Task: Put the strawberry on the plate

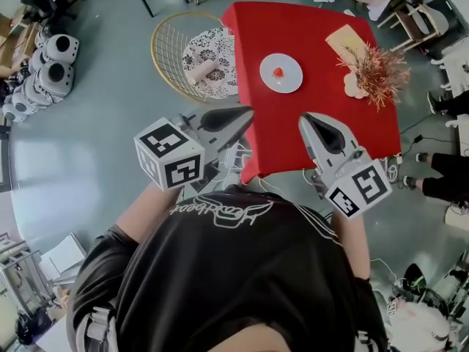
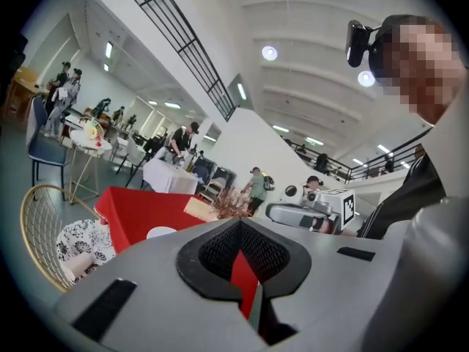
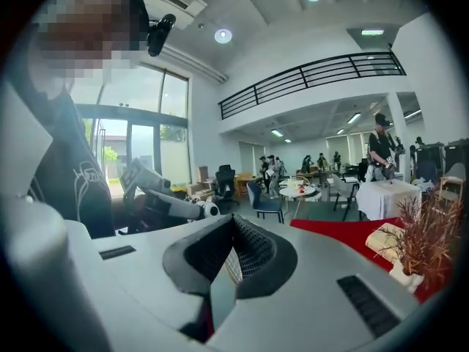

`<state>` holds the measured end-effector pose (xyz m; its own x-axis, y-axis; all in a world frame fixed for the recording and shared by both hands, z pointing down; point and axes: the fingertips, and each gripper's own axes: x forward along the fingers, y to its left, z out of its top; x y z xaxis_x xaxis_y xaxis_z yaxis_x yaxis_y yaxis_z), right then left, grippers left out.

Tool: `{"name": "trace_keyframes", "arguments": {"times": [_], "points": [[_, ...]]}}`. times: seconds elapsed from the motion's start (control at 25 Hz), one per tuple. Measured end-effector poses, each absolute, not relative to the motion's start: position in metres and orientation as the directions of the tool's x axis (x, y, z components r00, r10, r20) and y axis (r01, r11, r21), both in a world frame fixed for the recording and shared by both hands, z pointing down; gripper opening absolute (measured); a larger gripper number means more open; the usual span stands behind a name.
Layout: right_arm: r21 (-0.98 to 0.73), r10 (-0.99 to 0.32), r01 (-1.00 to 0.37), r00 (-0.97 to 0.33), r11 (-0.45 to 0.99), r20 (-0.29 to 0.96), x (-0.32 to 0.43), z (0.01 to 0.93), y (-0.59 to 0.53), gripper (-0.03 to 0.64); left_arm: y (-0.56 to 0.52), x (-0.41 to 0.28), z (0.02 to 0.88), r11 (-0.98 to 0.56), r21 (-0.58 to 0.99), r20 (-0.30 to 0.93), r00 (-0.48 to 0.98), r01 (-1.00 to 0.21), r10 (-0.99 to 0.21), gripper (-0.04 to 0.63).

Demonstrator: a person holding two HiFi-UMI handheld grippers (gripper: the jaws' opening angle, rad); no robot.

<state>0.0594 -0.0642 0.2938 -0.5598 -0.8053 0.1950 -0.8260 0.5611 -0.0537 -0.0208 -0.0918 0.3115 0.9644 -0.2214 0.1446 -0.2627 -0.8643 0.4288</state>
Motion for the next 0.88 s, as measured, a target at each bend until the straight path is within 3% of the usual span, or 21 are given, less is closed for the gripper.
{"name": "trace_keyframes", "arguments": {"times": [0.32, 0.88], "points": [[-0.104, -0.767, -0.792, -0.609, 0.602, 0.200, 0.065, 0.303, -0.018, 0.008, -0.044, 0.004, 0.302, -0.892, 0.374, 0.162, 0.965, -0.255, -0.207, 0.008], [-0.144, -0.806, -0.825, -0.564, 0.546, 0.177, 0.113, 0.312, 0.095, 0.008, 0.064, 0.051, 0.301, -0.914, 0.351, 0.163, 0.974, -0.204, -0.155, 0.008]]}}
